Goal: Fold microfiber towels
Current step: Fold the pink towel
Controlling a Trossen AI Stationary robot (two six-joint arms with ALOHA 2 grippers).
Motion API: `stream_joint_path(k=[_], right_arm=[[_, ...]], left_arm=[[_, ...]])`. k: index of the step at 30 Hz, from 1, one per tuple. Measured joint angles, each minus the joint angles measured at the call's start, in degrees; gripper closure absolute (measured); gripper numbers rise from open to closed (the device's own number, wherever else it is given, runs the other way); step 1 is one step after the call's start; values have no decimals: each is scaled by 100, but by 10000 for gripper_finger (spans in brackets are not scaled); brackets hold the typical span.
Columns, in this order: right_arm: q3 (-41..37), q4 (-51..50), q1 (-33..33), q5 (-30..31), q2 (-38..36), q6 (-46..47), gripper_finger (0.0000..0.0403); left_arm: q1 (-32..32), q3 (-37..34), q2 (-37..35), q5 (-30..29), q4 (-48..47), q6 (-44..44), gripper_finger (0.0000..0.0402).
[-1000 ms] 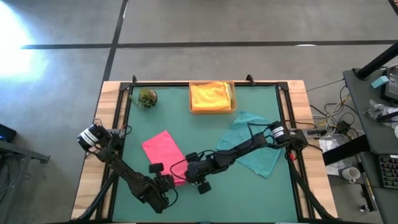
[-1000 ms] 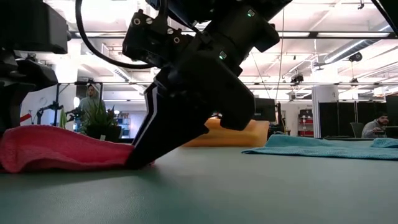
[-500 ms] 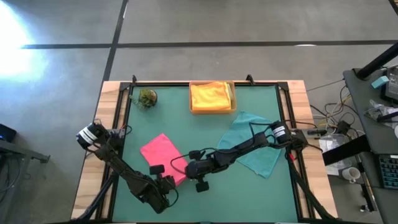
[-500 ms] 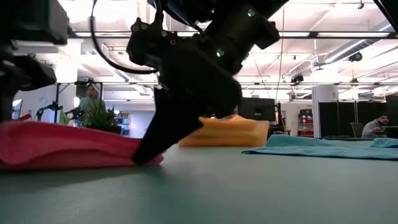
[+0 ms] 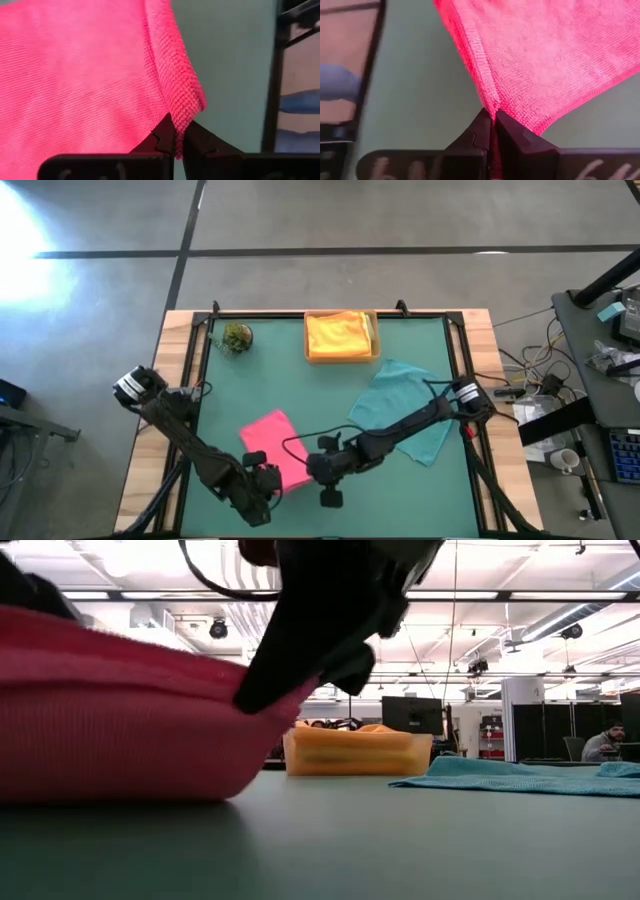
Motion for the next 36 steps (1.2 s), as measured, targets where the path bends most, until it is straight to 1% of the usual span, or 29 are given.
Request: stream_joint_path(k=[3,8,12,15,18,21,24,28,33,36], right_arm=[[0,-30,93,-18,-11,311,394],[0,-23,128,-16,-28,453,394],[-1,-46,68,-28,-44,616,394],[-2,-41,26,-36,-144,763,394],[-2,-25,24,-72,-310,1004,394],[-2,4,52,-273,-447,1221,394],[-2,17,60,-299,-523,1393,394],[-2,198,-43,-195,-496,1354,394],[0,497,-321,-86,-361,1164,394],[0,610,-519,65,-278,953,394]], left_arm=[[17,0,-122,17,45,13,400],[80,-40,-221,40,-19,311,400],[190,-63,-223,140,-39,288,400],[198,-35,-224,317,49,-71,400],[138,-7,-224,365,312,-511,400],[-6,-7,-224,349,805,-823,400],[-133,-7,-213,147,1136,-953,400],[-202,-18,-211,-138,909,-1351,400],[-201,-94,-211,-232,480,-1679,400],[-202,-120,-207,-285,17,-1800,400]])
